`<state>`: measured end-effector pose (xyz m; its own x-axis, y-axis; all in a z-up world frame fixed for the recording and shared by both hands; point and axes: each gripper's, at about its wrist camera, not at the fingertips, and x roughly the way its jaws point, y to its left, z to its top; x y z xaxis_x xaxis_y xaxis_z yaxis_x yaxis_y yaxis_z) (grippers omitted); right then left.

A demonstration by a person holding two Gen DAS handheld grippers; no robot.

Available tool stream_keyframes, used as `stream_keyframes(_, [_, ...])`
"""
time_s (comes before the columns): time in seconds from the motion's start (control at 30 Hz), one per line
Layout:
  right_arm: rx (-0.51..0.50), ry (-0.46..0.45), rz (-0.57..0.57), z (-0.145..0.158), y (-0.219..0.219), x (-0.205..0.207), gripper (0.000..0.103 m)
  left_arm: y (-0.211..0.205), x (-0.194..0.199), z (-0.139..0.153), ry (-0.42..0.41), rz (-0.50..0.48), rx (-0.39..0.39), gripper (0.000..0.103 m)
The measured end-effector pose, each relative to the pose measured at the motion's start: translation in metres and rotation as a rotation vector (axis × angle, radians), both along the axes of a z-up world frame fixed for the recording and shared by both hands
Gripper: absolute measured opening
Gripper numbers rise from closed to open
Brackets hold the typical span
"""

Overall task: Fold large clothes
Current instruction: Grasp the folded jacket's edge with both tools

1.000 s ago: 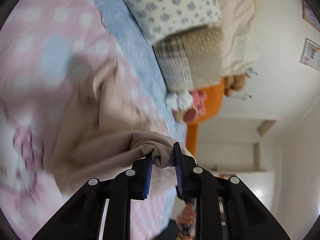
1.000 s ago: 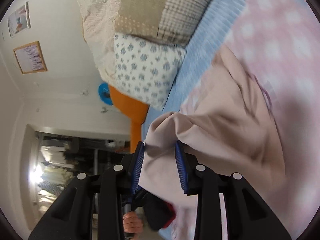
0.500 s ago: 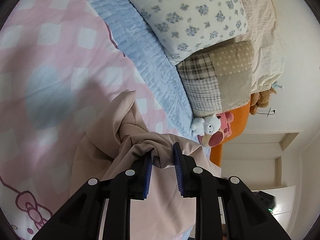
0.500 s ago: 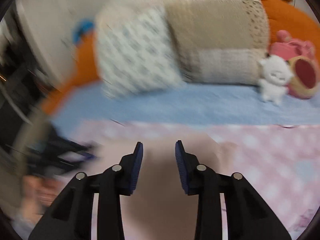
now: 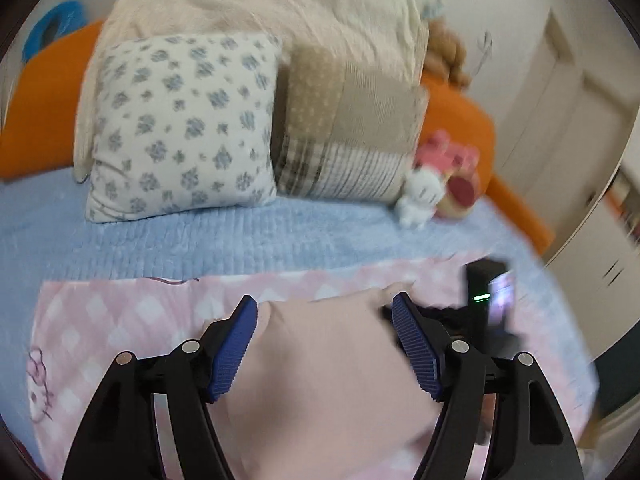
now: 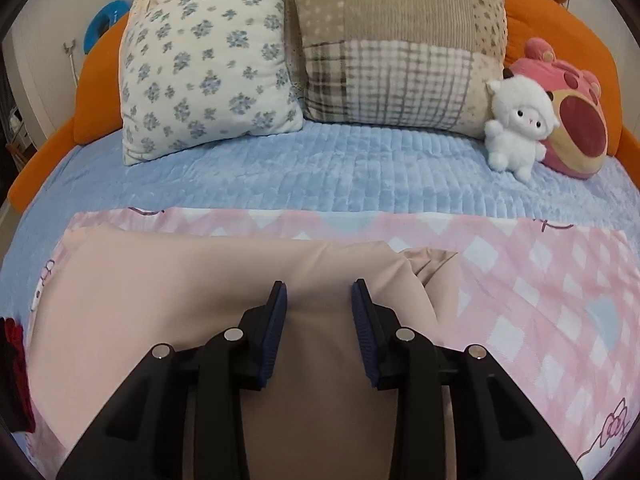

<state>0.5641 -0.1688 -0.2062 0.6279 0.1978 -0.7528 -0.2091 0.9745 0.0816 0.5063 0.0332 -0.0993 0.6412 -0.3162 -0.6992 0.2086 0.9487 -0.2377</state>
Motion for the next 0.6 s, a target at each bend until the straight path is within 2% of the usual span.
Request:
stream_keyframes(0.07, [-0.005,-0.003,0.009,0.0,0.0,-0.002,0.035,-0.01,0.02,-0.031,0.081,0.016,0.017,0.07])
stream_keyframes(0.1, [0.0,-0.001,0.015,0.0,-0.002,-0.002,0.035,-0.01,0.035,-0.059,0.162,0.036,-0.002,0.067])
stream_keyframes(0.13, [0.022,0.004,0.021,0.0,-0.005,0.0,0.035,-0.009,0.043,-0.077,0.202,0.056,-0.015,0.067])
stream_keyframes(0.23, [0.103,0.043,0.024,-0.011,-0.017,0.008,0.033,0.006,0.05,-0.108,0.173,0.1,-0.115,0.07])
stream_keyframes(0.33, [0.146,0.064,0.007,-0.023,-0.022,0.017,0.034,0.01,0.06,-0.121,0.183,0.101,-0.14,0.07])
stream_keyframes(0.47, [0.122,0.07,-0.006,-0.03,-0.019,0.022,0.034,0.005,0.063,-0.129,0.189,0.112,-0.103,0.07])
stream_keyframes(0.57, [0.094,0.087,0.032,-0.016,-0.018,0.02,0.035,0.001,0.058,-0.116,0.195,0.142,-0.064,0.069])
stream_keyframes(0.6, [0.109,0.084,0.049,-0.004,-0.022,0.016,0.036,0.0,0.049,-0.101,0.175,0.141,-0.061,0.066])
